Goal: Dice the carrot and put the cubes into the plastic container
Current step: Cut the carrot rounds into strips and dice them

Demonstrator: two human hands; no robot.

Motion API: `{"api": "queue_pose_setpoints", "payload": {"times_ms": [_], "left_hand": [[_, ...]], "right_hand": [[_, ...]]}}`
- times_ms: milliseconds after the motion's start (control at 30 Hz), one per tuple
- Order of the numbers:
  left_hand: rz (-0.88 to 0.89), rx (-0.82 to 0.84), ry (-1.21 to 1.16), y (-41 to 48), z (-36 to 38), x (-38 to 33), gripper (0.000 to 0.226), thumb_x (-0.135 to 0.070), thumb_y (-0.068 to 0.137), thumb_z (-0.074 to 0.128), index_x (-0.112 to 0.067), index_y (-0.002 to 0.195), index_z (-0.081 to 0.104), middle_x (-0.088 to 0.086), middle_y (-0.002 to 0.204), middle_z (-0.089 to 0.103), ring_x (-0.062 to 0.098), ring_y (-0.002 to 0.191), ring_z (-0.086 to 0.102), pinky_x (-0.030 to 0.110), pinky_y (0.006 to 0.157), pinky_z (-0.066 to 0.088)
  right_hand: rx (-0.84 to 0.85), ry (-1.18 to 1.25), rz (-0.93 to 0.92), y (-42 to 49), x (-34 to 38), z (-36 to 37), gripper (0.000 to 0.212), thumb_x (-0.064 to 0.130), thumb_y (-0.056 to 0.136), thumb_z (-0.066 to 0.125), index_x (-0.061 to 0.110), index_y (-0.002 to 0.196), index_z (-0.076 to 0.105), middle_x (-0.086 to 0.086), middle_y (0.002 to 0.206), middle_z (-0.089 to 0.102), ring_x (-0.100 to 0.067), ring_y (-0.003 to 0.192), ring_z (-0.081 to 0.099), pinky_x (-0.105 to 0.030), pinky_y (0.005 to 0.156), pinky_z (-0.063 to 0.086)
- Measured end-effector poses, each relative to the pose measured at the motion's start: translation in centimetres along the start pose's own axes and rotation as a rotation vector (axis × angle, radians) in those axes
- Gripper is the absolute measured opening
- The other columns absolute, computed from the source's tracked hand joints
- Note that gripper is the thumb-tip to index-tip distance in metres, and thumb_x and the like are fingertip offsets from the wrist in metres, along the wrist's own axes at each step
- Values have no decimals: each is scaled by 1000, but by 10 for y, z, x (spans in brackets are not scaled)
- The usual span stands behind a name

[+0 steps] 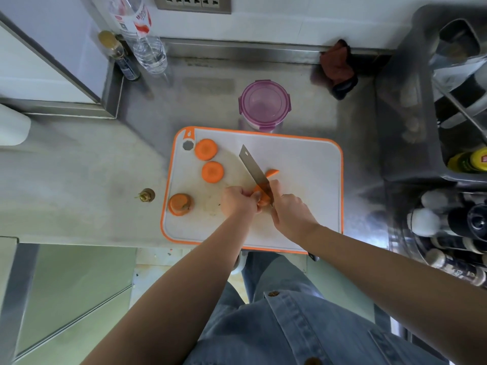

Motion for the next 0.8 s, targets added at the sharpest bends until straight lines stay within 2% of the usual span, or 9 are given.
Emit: {"api": "queue_pose_setpoints", "payload": {"times_ms": [167, 267, 333, 433, 600, 733, 800], "left_hand": [[8, -6, -13, -2, 0, 2, 19, -15, 86, 71, -14, 73, 58, 3, 69, 70, 23, 62, 72, 40, 76, 60], [-49, 15, -129, -3, -1, 1, 21, -8, 85, 72, -12, 73, 54, 4, 73, 65, 26, 65, 67, 47, 79, 59], [-80, 17, -200, -4, -2, 2, 24, -7, 83, 74, -9, 73, 53, 7, 74, 64, 25, 66, 66, 50, 80, 58], [-96, 11, -228, -5, -2, 5, 21, -9, 82, 76, -6, 74, 57, 8, 73, 68, 25, 64, 69, 46, 79, 59], [-81, -29, -203, -7, -2, 8, 22, -11, 83, 74, -6, 69, 59, 5, 66, 69, 22, 61, 71, 39, 76, 60], [-79, -41, -186, -8, -3, 6, 18, -13, 84, 74, -5, 74, 61, 4, 68, 69, 19, 59, 70, 35, 73, 61], [-75, -52, -162, -7, -3, 6, 20, -14, 83, 75, -8, 70, 61, 4, 68, 70, 21, 62, 72, 37, 75, 60]], "right_hand": [[15, 72, -4, -3, 0, -18, 43, 10, 96, 38, 16, 135, 21, -11, 81, 56, -28, 69, 54, -37, 58, 45], [-49, 92, -9, -7, 1, -31, 34, 10, 95, 38, 16, 126, 26, -10, 76, 55, -30, 66, 53, -35, 55, 41], [-57, 86, -17, -10, 1, -37, 31, 9, 94, 40, 14, 122, 28, -9, 73, 53, -30, 64, 53, -37, 55, 44], [-7, 90, -23, -12, 3, -39, 36, 11, 93, 41, 16, 126, 25, -12, 80, 58, -30, 67, 55, -43, 60, 50], [16, 89, 4, -13, 6, -36, 42, 11, 95, 42, 17, 131, 22, -12, 78, 57, -25, 65, 52, -35, 55, 41], [25, 80, -7, -10, 5, -34, 42, 13, 96, 43, 18, 133, 21, -11, 77, 58, -23, 62, 54, -38, 54, 47], [32, 64, -14, -9, 4, -31, 43, 15, 98, 43, 18, 135, 20, -9, 74, 56, -20, 59, 53, -33, 50, 44]]}}
Point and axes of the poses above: each hand's wrist, its own y-axis towards the middle knuckle, its own z-axis out of the palm, x = y × z, the point moved 1 cm from there along y, towards the middle knuckle
